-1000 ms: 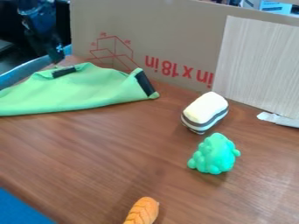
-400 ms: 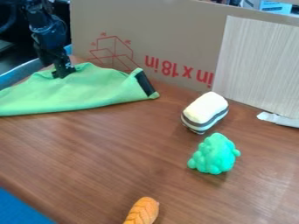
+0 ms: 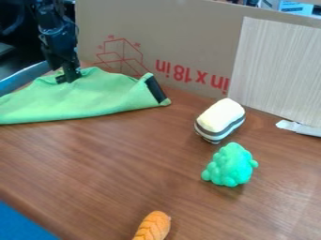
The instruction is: Unfolds the cloth from top left t bottom right
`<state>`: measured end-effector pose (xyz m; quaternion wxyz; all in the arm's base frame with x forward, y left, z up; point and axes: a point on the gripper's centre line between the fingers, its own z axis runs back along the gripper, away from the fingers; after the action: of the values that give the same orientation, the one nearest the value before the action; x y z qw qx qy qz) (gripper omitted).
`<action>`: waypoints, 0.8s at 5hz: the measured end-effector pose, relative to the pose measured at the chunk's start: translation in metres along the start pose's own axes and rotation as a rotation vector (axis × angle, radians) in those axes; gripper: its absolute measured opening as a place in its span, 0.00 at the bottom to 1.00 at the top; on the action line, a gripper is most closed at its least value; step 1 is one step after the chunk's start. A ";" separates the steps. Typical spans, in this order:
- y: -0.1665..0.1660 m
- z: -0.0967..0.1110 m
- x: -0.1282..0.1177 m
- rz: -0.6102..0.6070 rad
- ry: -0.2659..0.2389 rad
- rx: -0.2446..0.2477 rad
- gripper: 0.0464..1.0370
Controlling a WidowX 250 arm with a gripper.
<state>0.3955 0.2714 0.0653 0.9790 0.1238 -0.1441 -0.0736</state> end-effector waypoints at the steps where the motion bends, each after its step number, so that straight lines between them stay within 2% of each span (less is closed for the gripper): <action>1: 0.004 0.003 0.002 0.012 0.002 0.017 0.53; 2: 0.003 -0.004 -0.002 0.024 0.028 0.011 0.24; 3: 0.004 -0.004 -0.003 0.030 0.041 0.023 0.13; 4: 0.005 -0.003 -0.002 0.036 0.043 0.024 0.36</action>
<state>0.3950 0.2768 0.0630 0.9816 0.1343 -0.1259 -0.0515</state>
